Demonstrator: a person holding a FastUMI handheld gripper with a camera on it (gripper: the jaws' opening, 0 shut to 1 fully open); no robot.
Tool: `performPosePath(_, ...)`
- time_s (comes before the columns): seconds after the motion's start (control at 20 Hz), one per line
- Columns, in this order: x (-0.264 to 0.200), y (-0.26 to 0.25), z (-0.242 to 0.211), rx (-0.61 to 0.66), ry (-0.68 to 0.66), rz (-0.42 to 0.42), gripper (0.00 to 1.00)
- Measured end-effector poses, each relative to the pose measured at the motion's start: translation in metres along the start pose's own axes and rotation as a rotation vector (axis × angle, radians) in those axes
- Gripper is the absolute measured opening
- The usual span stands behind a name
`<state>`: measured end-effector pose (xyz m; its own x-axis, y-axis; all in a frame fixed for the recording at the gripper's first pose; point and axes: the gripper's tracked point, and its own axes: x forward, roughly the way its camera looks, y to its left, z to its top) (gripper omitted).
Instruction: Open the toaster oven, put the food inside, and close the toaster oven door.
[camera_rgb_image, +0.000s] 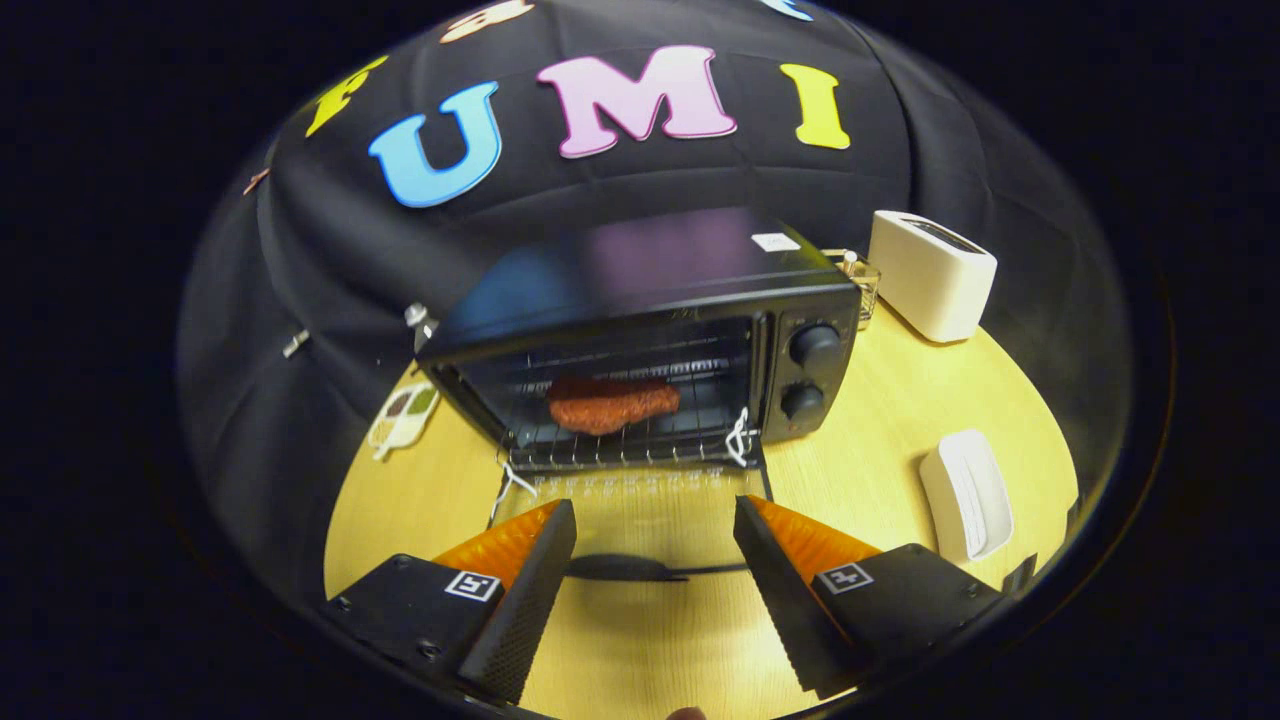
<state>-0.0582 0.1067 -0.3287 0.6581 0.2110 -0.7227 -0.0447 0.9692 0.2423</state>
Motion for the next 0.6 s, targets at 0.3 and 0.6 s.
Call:
performPosePath(0.3, 0.012, 0.017, -0.08, -0.108, 0.188, -0.017, 0.99)
performPosePath(0.6, 0.046, 0.017, -0.106, -0.084, 0.297, -0.098, 0.99)
